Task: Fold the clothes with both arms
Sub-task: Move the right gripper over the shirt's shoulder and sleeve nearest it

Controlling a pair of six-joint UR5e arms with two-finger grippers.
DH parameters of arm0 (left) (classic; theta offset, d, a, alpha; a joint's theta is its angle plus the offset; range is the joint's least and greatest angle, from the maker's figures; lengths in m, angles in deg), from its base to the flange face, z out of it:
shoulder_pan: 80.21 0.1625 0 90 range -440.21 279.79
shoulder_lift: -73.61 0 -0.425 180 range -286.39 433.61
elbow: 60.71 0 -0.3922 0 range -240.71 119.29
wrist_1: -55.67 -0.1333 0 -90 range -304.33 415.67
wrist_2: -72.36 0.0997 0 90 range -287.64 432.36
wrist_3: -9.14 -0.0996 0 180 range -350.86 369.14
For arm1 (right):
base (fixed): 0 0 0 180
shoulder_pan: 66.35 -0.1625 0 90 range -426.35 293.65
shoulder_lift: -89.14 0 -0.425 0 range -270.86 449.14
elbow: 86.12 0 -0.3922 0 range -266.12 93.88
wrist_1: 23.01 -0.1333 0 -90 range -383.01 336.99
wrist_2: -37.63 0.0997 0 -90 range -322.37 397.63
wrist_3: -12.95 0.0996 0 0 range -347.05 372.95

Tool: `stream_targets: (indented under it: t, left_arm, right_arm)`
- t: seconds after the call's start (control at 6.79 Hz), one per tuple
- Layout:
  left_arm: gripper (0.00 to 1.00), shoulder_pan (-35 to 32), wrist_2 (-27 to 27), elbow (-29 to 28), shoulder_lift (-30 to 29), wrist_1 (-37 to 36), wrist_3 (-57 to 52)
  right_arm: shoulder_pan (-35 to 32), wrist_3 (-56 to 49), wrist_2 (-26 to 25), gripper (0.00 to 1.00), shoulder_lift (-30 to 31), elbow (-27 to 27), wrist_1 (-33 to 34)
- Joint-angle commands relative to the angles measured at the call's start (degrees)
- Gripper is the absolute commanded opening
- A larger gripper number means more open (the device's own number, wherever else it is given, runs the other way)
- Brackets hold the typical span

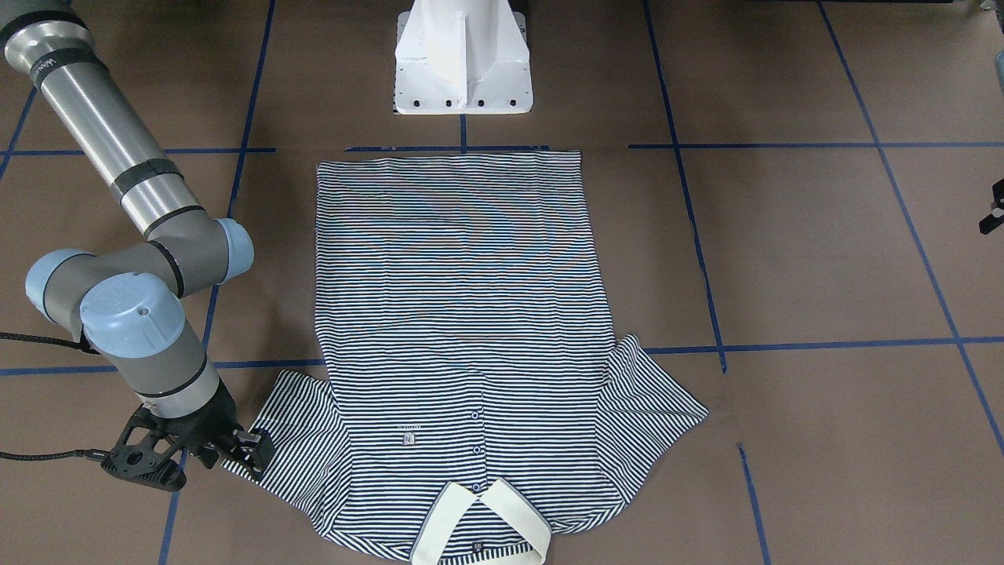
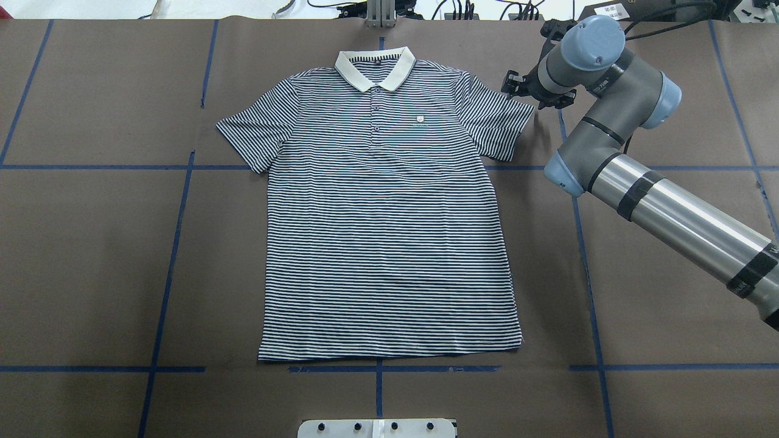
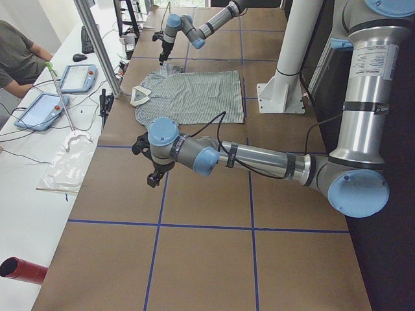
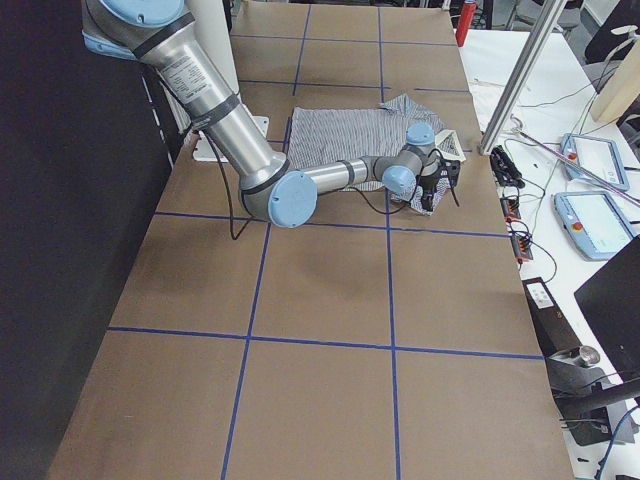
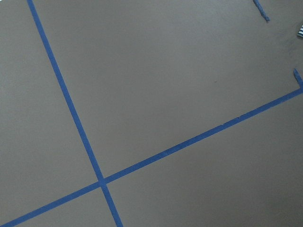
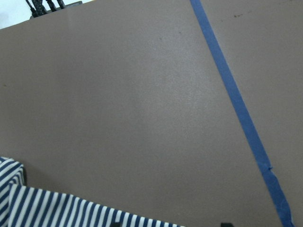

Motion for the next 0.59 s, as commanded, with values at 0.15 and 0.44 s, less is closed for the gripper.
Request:
stream_targets:
  t: [0.15, 0.44]
  left_arm:
    - [1.00, 0.0, -0.1, 0.5, 0.0, 1.8, 0.2]
    - [1.00, 0.0, -0.1, 0.7, 0.0, 2.1, 0.4]
  right_arm:
    - [0.1, 0.4, -0.6, 0.26, 0.2, 0.4, -0.1]
    - [0.1, 0.4, -0.2, 0.00, 0.6, 0.0, -0.1]
